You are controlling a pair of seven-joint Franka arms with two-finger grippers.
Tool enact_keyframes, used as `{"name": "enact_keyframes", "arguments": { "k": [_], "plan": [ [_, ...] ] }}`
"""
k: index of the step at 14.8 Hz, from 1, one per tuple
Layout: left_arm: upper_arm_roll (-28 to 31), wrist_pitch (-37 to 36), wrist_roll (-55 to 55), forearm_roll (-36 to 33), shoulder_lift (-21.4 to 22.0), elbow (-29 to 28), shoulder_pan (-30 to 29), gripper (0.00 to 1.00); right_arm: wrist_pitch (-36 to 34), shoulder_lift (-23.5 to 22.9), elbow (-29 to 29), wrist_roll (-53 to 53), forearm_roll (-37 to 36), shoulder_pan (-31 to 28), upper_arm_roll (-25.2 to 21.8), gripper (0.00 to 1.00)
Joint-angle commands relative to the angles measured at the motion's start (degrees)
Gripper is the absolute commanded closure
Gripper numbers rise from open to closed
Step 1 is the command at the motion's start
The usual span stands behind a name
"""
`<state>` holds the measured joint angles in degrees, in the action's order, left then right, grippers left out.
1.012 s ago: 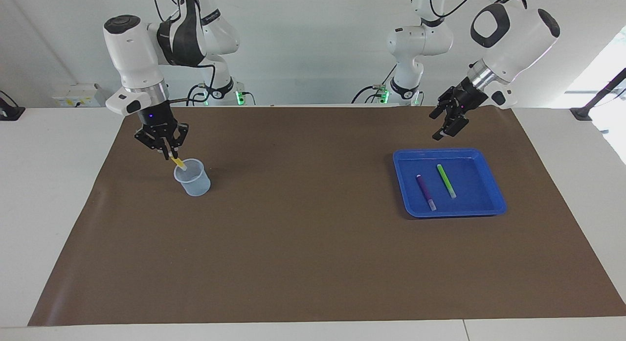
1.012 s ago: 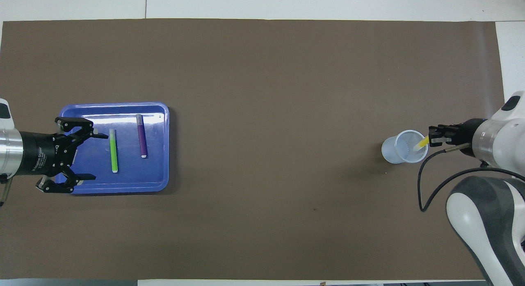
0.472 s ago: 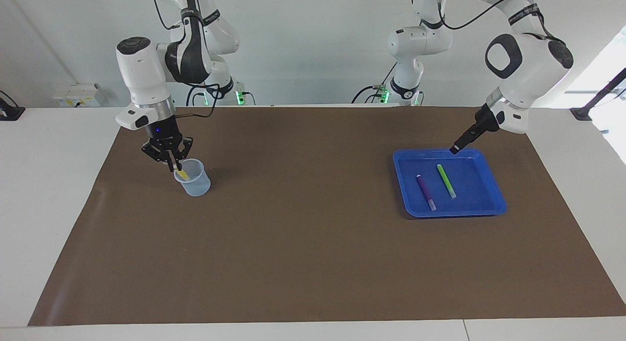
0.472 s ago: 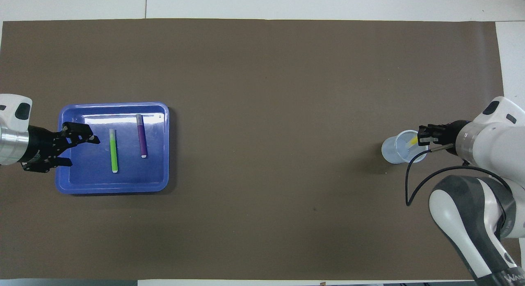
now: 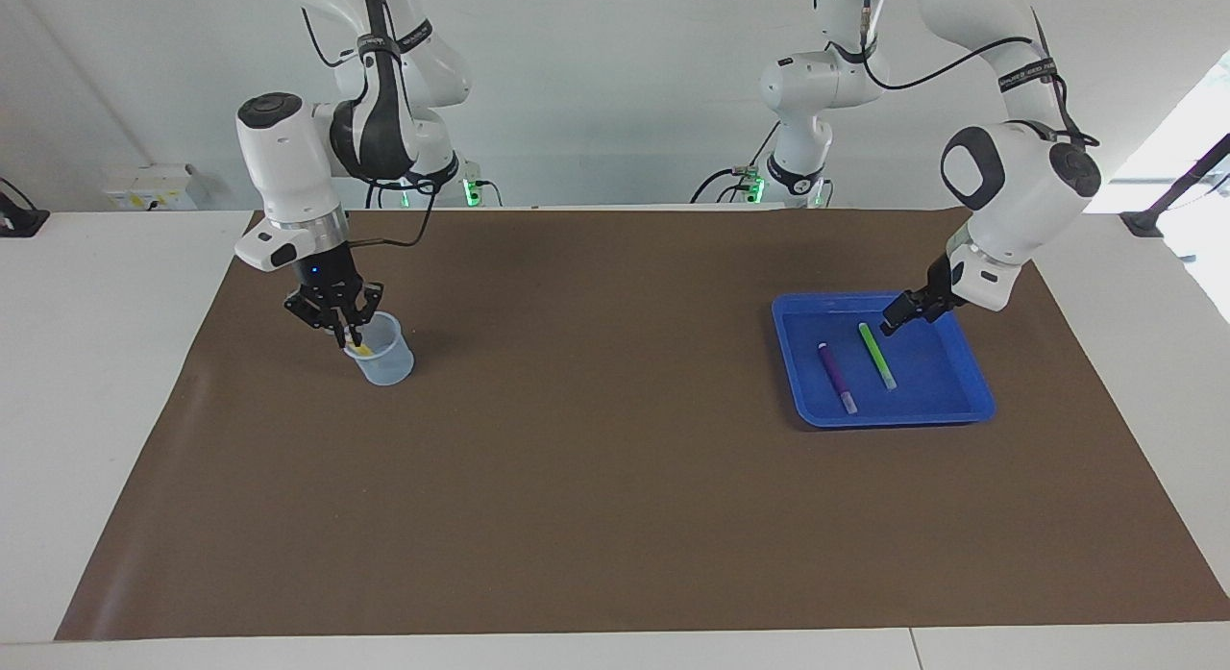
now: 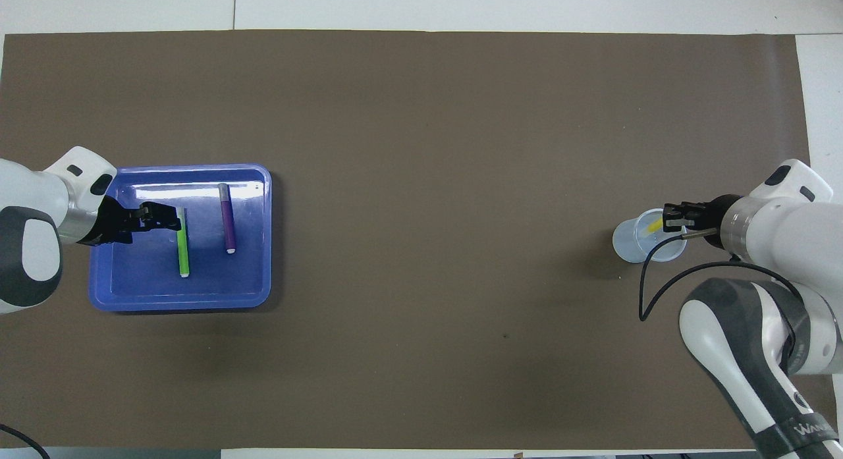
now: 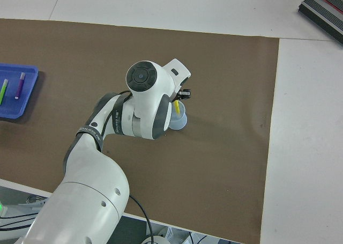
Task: Transfer and insert pens with both arms
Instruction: 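Lower the yellow pen into the cup and open the right gripper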
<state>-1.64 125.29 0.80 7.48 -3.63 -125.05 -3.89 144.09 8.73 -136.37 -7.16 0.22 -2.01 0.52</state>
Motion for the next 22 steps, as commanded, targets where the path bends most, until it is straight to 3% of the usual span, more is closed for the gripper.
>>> {"name": "enact_keyframes", "arguments": {
  "k": [1, 4, 5, 10, 12, 16, 19, 20, 21, 22],
  "plan": [
    [0.2, 3.2, -2.0, -1.7, -1.0, -1.9, 1.8, 0.09, 0.7, 0.1, -0.2, 0.7, -0.2, -2.1, 0.4, 0.13],
    [0.2, 4.2, -2.5, -1.7, -1.7, -2.7, 2.2, 0.17, 0.0, -0.5, 1.7, 0.6, -0.2, -3.2, 0.4, 0.00],
    [0.2, 4.9, -2.9, -1.8, -2.9, -3.1, 2.3, 0.17, -1.2, -0.6, 2.6, 0.6, -0.1, -3.2, 0.4, 0.00],
    [0.2, 5.7, -3.2, -4.9, -4.5, -3.1, 3.1, 0.20, -17.6, -0.6, 13.1, 4.0, -0.2, -3.0, 0.4, 0.00],
    [0.2, 5.8, -3.2, -4.9, -4.5, -3.1, 3.0, 0.25, -23.7, -0.6, 17.6, 4.3, -0.3, -2.7, 0.4, 0.00],
    [0.2, 6.5, -3.3, -5.0, -4.6, -3.1, 3.3, 0.54, -37.5, -4.1, 29.8, 7.5, -1.1, -2.1, 1.0, 0.00],
    [0.2, 6.4, -3.3, -5.0, -4.6, -3.1, 3.2, 0.67, -45.0, -6.5, 37.4, 8.7, -1.4, -0.7, 1.0, 0.00],
    [0.3, 6.4, -3.3, -5.0, -4.6, -3.1, 3.2, 0.75, -47.4, -7.5, 40.0, 9.2, -1.5, -0.6, 1.1, 0.00],
    [0.3, 6.4, -3.3, -5.0, -4.6, -3.1, 3.2, 0.91, -49.9, -8.5, 42.6, 9.8, -1.5, -0.5, 1.1, 0.00],
    [0.3, 6.4, -3.3, -5.0, -4.6, -3.1, 3.0, 1.00, -52.1, -9.3, 44.8, 10.4, -1.4, -0.4, 1.1, 0.00]
  ]
}}
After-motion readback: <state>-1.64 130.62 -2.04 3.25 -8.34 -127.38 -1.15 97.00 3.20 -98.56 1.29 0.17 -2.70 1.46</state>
